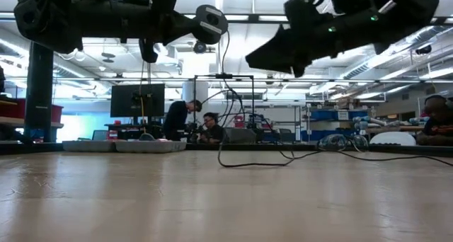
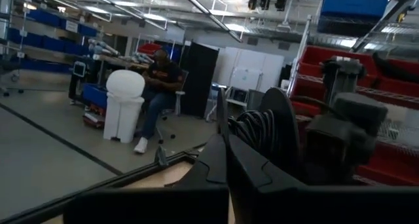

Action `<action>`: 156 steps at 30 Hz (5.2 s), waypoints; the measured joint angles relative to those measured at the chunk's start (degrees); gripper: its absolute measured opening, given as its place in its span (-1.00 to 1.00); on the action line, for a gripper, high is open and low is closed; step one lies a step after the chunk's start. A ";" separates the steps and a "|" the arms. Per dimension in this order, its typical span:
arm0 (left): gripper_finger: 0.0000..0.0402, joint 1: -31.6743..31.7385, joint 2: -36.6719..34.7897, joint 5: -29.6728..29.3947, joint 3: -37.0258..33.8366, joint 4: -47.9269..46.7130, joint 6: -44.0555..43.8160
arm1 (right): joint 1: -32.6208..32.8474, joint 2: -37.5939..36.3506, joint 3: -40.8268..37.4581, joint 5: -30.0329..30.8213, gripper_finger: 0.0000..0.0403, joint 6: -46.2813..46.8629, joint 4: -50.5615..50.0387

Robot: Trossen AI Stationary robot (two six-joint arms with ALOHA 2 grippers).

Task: Coil cords
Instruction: Coil the black wire on the black spool

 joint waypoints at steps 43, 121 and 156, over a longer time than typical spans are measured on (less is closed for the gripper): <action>-1.00 2.00 -11.42 0.98 3.15 -1.42 9.32 | -3.48 9.72 11.03 -8.84 -0.90 9.26 -19.89; -1.00 1.90 -10.25 -1.99 -1.51 -10.02 -1.99 | -10.19 20.19 18.60 -1.34 -0.94 -19.45 -3.04; -1.00 1.90 -0.85 -6.64 -1.36 -32.75 -10.67 | -3.41 20.56 35.51 -5.73 -1.00 -15.48 -32.64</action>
